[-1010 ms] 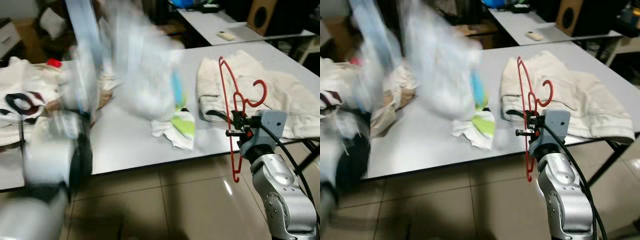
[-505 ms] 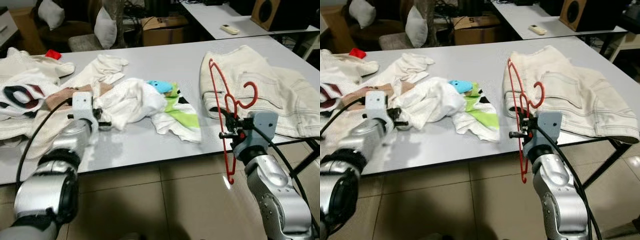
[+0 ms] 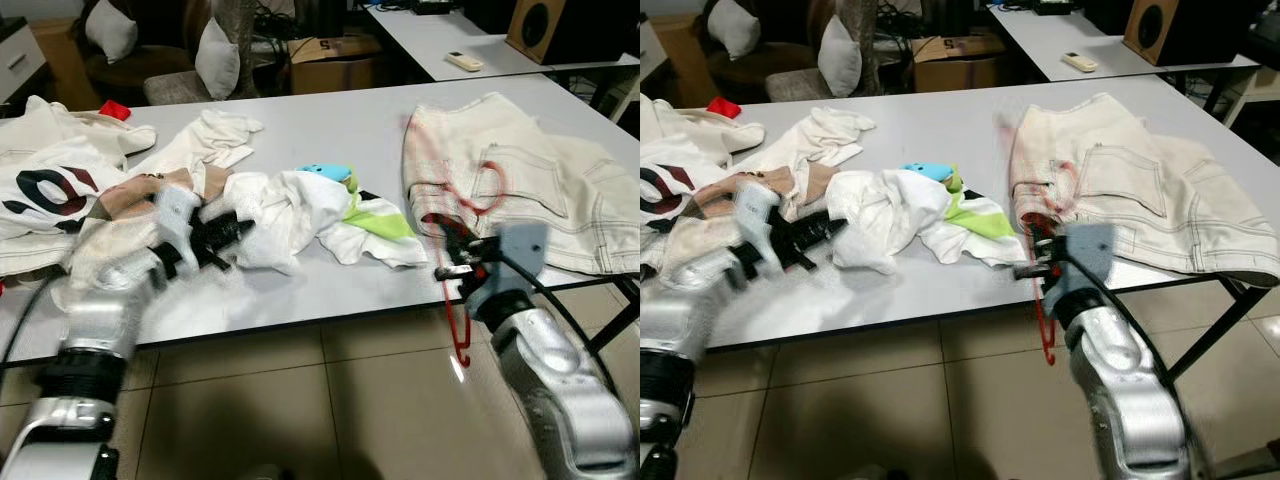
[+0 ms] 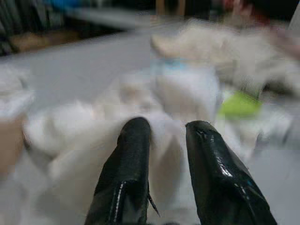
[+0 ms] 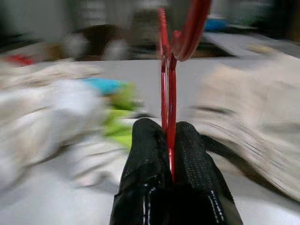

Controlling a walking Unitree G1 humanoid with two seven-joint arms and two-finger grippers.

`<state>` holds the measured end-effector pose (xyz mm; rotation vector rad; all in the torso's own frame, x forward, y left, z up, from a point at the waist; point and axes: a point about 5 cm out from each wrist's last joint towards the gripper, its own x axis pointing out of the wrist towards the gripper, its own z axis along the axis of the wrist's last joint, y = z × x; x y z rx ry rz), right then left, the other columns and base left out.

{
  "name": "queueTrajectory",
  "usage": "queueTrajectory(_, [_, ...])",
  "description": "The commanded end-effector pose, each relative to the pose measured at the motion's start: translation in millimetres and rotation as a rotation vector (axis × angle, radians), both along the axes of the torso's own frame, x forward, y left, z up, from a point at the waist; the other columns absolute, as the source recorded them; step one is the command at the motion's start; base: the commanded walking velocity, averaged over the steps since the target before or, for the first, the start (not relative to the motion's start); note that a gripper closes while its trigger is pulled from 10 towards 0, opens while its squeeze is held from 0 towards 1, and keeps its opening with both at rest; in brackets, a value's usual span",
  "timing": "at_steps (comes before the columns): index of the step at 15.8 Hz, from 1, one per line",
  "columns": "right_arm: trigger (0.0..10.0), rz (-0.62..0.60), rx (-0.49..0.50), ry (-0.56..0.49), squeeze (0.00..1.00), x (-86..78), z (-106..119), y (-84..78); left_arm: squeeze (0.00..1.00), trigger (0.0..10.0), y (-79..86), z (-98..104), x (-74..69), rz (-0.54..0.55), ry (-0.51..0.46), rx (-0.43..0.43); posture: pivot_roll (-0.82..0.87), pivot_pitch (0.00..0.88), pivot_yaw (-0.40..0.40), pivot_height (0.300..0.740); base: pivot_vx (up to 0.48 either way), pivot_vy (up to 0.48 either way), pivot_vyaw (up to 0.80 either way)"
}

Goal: Hang hanger

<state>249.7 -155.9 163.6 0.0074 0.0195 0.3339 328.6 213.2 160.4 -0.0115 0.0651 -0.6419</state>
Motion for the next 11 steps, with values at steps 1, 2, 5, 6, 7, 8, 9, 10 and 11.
queueTrajectory(1, [10.0,0.166,-0.008,-0.045,0.00,-10.3,15,-1.0,1.00,10.0,1.6,30,-6.7,-0.059,-0.071,-0.105,-0.08,0.000,0.058,0.740,0.000,0.000,0.00])
queueTrajectory(2, [10.0,0.214,-0.033,-0.044,0.00,-13.7,19,-6.6,1.00,10.0,-2.5,36,-9.8,-0.103,-0.071,-0.147,-0.08,0.000,0.058,0.740,0.000,0.000,0.00])
queueTrajectory(5, [10.0,0.315,-0.140,-0.010,0.00,-21.8,26,-21.3,1.00,10.0,-1.0,40,-10.2,-0.077,-0.087,-0.155,-0.08,0.000,0.060,0.740,0.000,0.000,0.00])
queueTrajectory(6, [10.0,0.324,-0.146,-0.004,0.00,-22.2,25,-20.4,1.00,10.0,1.9,40,-8.8,-0.053,-0.090,-0.134,-0.08,0.000,0.057,0.740,0.000,0.000,0.00])
queueTrajectory(7, [10.0,0.304,-0.150,0.010,0.00,-20.5,22,-17.6,1.00,10.0,5.1,40,-9.2,-0.006,-0.104,-0.073,-0.08,0.000,0.056,0.740,0.000,0.000,0.00])
queueTrajectory(8, [10.0,0.292,-0.144,0.005,0.00,-19.9,21,-15.2,1.00,10.0,6.0,39,-9.9,0.019,-0.097,-0.068,-0.09,0.000,0.064,0.740,0.000,0.000,0.00])
queueTrajectory(9, [10.0,0.216,-0.109,0.023,0.00,-15.0,14,-8.6,0.45,10.0,6.1,32,-13.0,0.107,-0.091,-0.022,-0.10,0.000,0.068,0.740,0.000,0.000,0.00])
queueTrajectory(10, [10.0,0.161,-0.073,0.018,0.00,-11.8,6,4.7,0.00,10.0,1.9,21,-24.2,0.169,-0.090,-0.023,-0.11,0.000,0.071,0.740,0.000,0.000,0.00])
queueTrajectory(11, [10.0,0.103,-0.027,0.017,0.00,-10.9,-2,13.8,0.00,10.0,-1.8,12,-35.0,0.221,-0.084,-0.063,-0.10,0.000,0.066,0.740,0.000,0.439,0.00])
